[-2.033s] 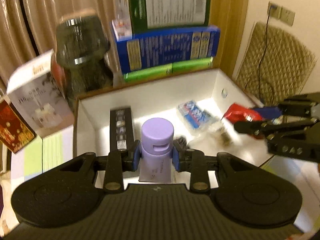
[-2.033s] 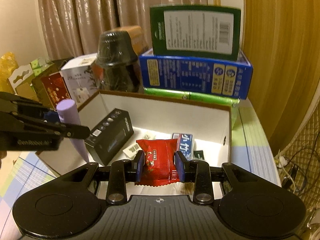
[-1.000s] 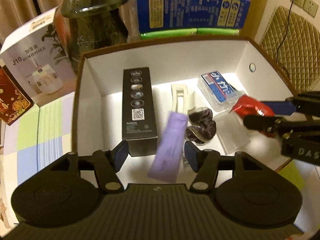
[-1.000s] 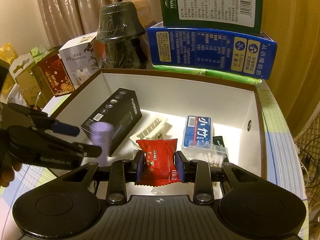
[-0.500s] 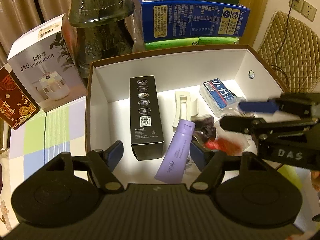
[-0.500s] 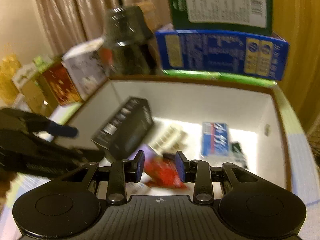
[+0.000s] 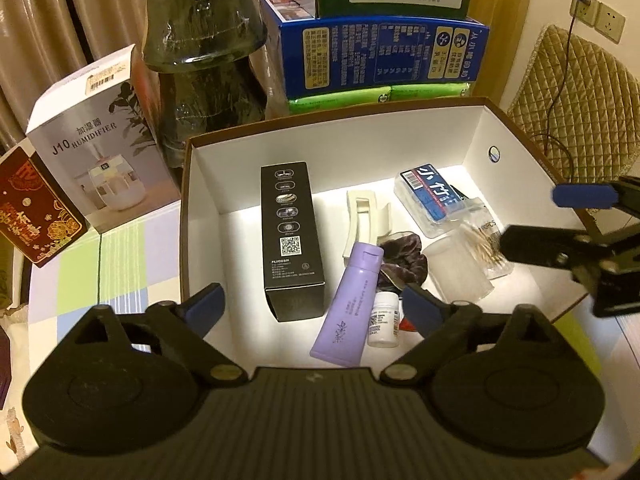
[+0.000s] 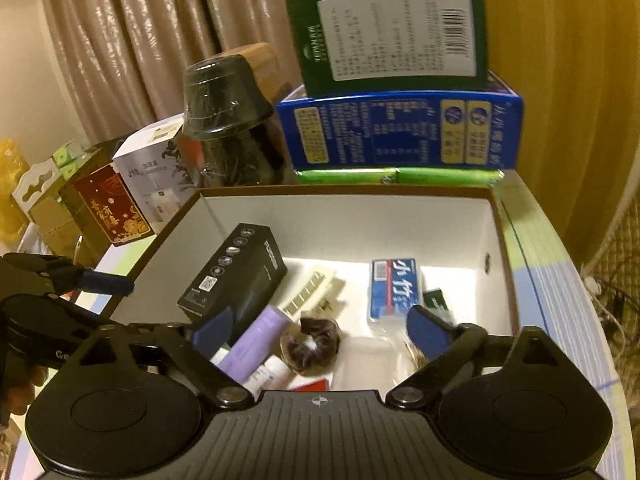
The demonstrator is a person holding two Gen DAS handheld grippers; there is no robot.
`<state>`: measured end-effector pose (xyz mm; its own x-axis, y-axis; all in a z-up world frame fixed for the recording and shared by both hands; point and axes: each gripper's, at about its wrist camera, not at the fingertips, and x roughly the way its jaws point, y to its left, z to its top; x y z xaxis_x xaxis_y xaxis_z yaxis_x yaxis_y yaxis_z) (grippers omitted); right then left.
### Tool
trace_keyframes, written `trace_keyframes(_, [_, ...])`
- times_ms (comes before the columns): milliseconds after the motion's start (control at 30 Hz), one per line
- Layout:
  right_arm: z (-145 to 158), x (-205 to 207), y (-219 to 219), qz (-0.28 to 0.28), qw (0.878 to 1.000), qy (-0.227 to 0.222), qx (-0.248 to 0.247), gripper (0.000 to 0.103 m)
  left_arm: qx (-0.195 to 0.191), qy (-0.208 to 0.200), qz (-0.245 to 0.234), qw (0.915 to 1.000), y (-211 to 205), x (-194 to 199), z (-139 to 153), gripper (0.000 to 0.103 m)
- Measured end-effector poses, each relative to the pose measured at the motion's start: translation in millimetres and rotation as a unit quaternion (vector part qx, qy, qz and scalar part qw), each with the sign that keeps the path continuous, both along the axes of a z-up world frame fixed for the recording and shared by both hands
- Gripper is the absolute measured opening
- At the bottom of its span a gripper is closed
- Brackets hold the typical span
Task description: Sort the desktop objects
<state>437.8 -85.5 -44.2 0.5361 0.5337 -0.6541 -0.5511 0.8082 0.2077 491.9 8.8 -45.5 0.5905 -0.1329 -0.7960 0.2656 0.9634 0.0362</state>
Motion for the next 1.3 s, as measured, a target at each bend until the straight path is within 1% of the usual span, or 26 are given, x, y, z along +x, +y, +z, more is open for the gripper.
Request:
trace_keyframes(100, [4, -9, -6, -0.010, 1.000, 0.001, -0.001, 0.101, -0.002, -0.004, -0.002, 1.0000, 1, -5, 3, 0.097])
trace_keyframes(300, [11, -29, -14, -0.038, 0.999, -0.001, -0.010, 0.101, -0.002, -0.019, -0.007, 0.9998, 5, -19, 12, 0.097])
trace_keyframes(367, [12, -36, -16, -0.048, 0.999, 0.000, -0.016, 0.101, -0.003, -0.027, -0.008, 0.9996, 6, -24, 15, 0.099])
trace_keyframes(400, [13, -40, -17, -0.051, 0.999, 0.000, -0.018, 0.101, -0.004, -0.033, -0.008, 0.9994, 7, -28, 17, 0.102])
trace_keyframes(633, [20, -74, -22, -0.069, 0.997, -0.008, -0.034, 0.101, -0.002, -0.059, -0.010, 0.9982, 9, -59, 32, 0.102])
trace_keyframes(800, [28, -98, -27, -0.067, 0.997, -0.013, -0.033, 0.101, -0.011, -0.063, -0.006, 0.9979, 13, -92, 42, 0.102])
trace_keyframes(900, [31, -112, -32, -0.061, 0.998, -0.013, -0.029, 0.101, -0.006, -0.071, 0.009, 0.9974, 14, -113, 49, 0.102])
trace_keyframes(1000, [32, -128, -38, -0.049, 0.998, -0.014, -0.025, 0.101, -0.010, -0.065, 0.027, 0.9975, 16, -135, 53, 0.102])
trace_keyframes(1133, [35, -150, -49, -0.033, 0.999, -0.020, -0.025, 0.101, 0.001, -0.062, 0.048, 0.9969, 12, -165, 56, 0.102])
trace_keyframes(1300, [38, -179, -66, -0.015, 0.999, -0.028, -0.026, 0.101, 0.007, -0.058, 0.061, 0.9964, 1, -202, 56, 0.102])
